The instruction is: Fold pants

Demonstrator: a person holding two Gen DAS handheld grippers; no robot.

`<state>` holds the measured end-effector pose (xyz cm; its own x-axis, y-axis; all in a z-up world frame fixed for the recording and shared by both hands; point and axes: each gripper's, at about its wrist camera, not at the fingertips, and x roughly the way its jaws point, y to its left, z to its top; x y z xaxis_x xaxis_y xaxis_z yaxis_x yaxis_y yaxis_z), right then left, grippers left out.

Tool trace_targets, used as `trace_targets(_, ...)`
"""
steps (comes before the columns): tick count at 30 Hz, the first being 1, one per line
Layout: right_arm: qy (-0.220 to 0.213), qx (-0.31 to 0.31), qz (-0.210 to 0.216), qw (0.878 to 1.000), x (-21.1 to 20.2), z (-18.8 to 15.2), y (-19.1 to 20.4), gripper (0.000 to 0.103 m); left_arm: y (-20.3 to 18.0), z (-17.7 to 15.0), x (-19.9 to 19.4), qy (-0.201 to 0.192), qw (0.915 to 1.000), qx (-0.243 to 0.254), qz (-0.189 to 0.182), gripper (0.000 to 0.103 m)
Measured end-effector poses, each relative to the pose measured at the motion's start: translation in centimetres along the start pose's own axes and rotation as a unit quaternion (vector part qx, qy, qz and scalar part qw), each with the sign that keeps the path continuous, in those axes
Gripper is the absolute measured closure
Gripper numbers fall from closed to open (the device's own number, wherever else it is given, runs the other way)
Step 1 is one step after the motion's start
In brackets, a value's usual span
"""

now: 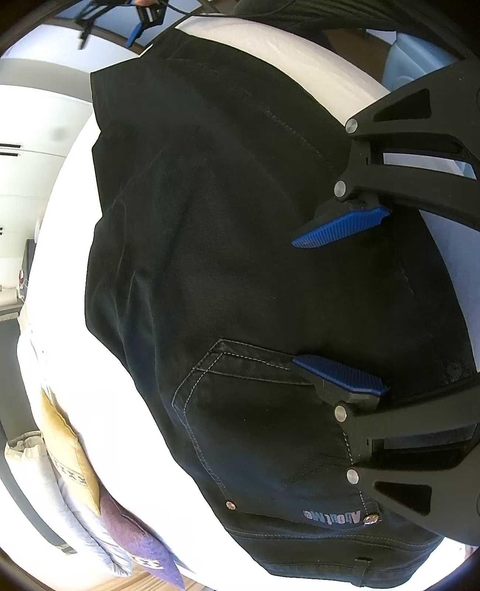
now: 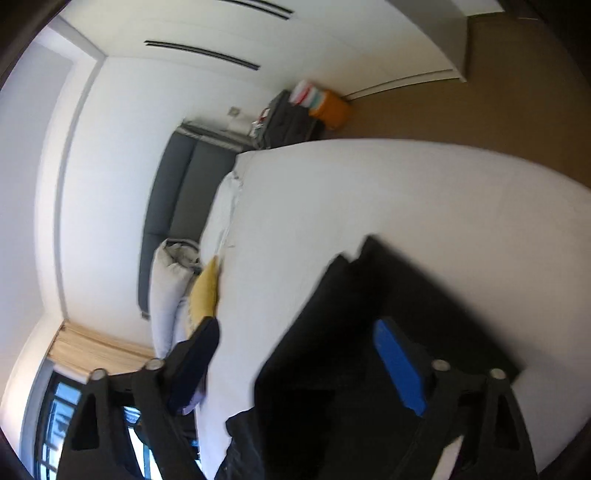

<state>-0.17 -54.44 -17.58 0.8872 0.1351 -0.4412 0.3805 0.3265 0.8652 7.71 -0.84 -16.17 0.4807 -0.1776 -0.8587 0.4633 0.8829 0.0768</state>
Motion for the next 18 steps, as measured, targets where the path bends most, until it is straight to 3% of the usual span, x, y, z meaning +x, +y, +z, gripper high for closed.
trace_targets(4, 0.072, -0.028, -0.015, 0.997, 2.2, -0.6, -0.6, 0.038, -0.2, 0.1, 0.1, 0.002, 1.0, 0.001, 0.004, 0.043)
trace_targets(7, 0.111, -0.166, -0.065, 0.978, 3.9, -2.6, 1.2, 0.041, -0.2, 0.3, 0.1, 0.004, 1.0, 0.003, 0.005, 0.043)
trace_targets(8, 0.133, -0.177, -0.049, 0.974, 4.3, -3.1, 1.3, 0.043, -0.2, 0.3, 0.2, 0.004, 1.0, 0.003, 0.005, 0.043)
trace_targets(9, 0.152, -0.156, -0.026, 0.976, 4.6, -3.3, 0.7, 0.043, -0.2, 0.3, 0.2, 0.004, 1.0, 0.003, 0.006, 0.043)
trace_targets(11, 0.171, -0.041, 0.025, 0.984, 5.3, -3.6, -1.5, 0.043, -0.3, 0.3, 0.2, 0.003, 1.0, 0.002, 0.007, 0.043)
trace_targets(14, 0.177, 0.125, 0.083, 0.973, 5.7, -4.3, -5.0, 0.05, -0.3, 0.3, 0.2, 0.002, 1.0, 0.003, 0.008, 0.043)
trace_targets(18, 0.145, 0.208, 0.105, 0.962, 5.8, -4.8, -6.5, 0.051, -0.3, 0.2, 0.2, -0.002, 1.0, 0.004, 0.007, 0.043)
